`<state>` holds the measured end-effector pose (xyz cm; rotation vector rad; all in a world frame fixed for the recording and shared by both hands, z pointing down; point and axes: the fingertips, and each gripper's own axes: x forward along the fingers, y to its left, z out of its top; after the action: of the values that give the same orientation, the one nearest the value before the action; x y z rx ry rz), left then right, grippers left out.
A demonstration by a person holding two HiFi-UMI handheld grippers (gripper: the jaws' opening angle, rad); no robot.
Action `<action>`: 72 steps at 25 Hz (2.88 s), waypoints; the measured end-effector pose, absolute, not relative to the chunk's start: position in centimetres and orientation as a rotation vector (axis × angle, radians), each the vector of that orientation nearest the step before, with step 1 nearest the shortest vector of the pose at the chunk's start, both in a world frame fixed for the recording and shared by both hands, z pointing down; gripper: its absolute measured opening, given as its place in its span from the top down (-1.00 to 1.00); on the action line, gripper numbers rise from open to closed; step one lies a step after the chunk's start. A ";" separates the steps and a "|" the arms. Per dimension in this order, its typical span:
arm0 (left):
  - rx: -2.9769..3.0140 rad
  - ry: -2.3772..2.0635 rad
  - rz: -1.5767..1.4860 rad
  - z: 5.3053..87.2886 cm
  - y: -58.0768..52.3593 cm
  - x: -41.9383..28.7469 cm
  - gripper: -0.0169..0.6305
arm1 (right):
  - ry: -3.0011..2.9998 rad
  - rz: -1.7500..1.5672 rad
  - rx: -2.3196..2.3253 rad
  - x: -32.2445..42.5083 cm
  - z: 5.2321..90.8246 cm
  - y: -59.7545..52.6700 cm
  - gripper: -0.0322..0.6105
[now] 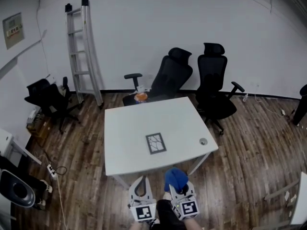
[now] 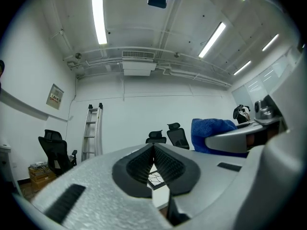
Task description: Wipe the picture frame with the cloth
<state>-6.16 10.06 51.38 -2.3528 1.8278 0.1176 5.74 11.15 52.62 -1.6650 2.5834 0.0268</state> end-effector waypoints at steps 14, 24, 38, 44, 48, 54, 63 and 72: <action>-2.281 1.965 -0.008 54.1 -9.3 -7.2 0.94 | 2.746 -0.057 -1.537 4.5 55.8 -9.7 0.50; -2.238 2.083 -0.051 55.2 -16.6 -8.2 0.94 | 2.877 -0.180 -1.452 3.4 58.7 -18.3 0.50; -2.341 1.994 -0.120 56.7 -22.6 -10.1 0.94 | 3.038 -0.413 -1.485 -2.1 62.4 -23.8 0.50; -2.364 1.980 -0.183 58.1 -23.3 -11.1 0.94 | 3.126 -0.546 -1.443 -5.0 64.7 -25.3 0.50; -2.358 1.972 -0.207 58.3 -23.5 -11.6 0.94 | 3.165 -0.628 -1.425 -6.4 66.6 -25.8 0.50; -2.360 1.957 -0.235 58.7 -23.7 -12.1 0.94 | 3.162 -0.632 -1.455 -7.0 67.6 -26.7 0.50; -2.427 1.963 -0.199 59.9 -25.0 -10.8 0.94 | 3.081 -0.522 -1.627 -3.0 67.3 -27.8 0.50; -2.442 1.939 -0.341 61.4 -26.6 -10.8 0.94 | 2.916 -0.547 -1.929 6.2 68.1 -29.4 0.50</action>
<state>-10.83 -26.59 61.40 -2.4425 1.9387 -0.3414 6.17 -29.41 68.12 -1.9287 2.9159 -0.5470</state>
